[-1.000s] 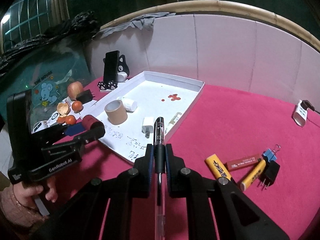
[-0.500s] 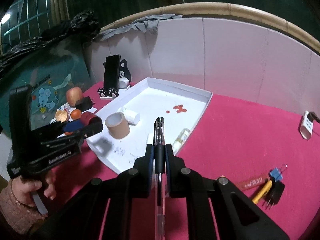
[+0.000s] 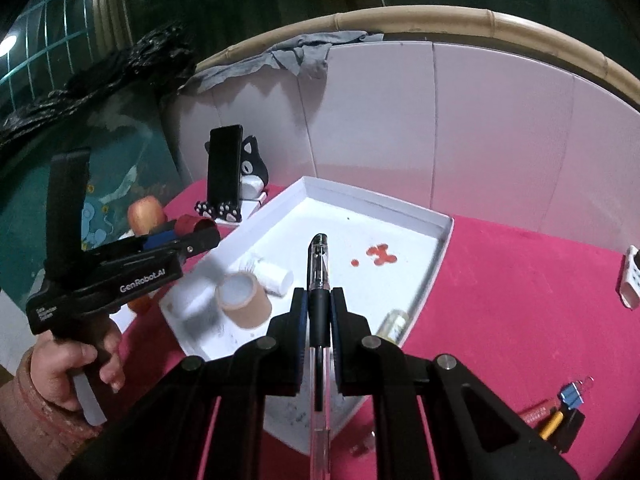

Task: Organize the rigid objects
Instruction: 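Carry the pen in the right tool while the left tool carries the red case to the tray, then open the right tool to drop the pen while the left tool releases the red case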

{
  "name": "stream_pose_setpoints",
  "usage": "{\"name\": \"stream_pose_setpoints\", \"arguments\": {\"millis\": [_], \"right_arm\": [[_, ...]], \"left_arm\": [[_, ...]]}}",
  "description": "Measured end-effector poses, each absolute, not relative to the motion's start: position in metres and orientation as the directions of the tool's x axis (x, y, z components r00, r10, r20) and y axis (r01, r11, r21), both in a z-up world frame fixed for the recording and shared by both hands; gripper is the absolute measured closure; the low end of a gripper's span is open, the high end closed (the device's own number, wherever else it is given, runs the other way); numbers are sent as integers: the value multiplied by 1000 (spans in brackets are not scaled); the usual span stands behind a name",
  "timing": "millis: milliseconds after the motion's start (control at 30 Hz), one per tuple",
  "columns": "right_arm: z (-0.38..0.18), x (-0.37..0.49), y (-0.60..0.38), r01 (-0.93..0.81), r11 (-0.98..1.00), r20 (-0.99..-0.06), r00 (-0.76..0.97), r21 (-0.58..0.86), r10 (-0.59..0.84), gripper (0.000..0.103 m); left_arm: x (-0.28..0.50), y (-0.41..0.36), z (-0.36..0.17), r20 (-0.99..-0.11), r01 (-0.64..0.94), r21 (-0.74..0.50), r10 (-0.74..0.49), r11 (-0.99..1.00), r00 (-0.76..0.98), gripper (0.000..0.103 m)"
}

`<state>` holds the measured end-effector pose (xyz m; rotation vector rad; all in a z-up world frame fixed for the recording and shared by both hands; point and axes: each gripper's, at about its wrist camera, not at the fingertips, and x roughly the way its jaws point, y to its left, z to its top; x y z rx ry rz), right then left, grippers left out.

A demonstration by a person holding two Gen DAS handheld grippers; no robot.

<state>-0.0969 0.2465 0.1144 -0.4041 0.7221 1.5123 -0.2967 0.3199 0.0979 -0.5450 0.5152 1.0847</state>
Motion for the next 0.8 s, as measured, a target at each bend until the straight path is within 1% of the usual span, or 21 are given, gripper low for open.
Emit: {"name": "stream_pose_setpoints", "arguments": {"millis": [100, 300, 500, 600, 800], "right_arm": [[109, -97, 259, -975, 65, -662, -95, 214, 743, 94], [89, -96, 289, -959, 118, -696, -99, 257, 711, 94], [66, -90, 311, -929, 185, -718, -111, 320, 687, 94], [58, -89, 315, -926, 209, -729, -94, 314, 678, 94], [52, -86, 320, -928, 227, -739, -71, 296, 670, 93]], "left_arm": [[-292, 331, 95, -641, -909, -184, 655, 375, 400, 63], [-268, 358, 74, -696, -902, -230, 585, 366, 415, 63], [-249, 373, 57, -726, -887, -286, 522, 362, 447, 63], [-239, 374, 52, -740, -890, -274, 511, 365, 437, 63], [-232, 372, 53, -741, -905, -234, 538, 354, 402, 63]]}}
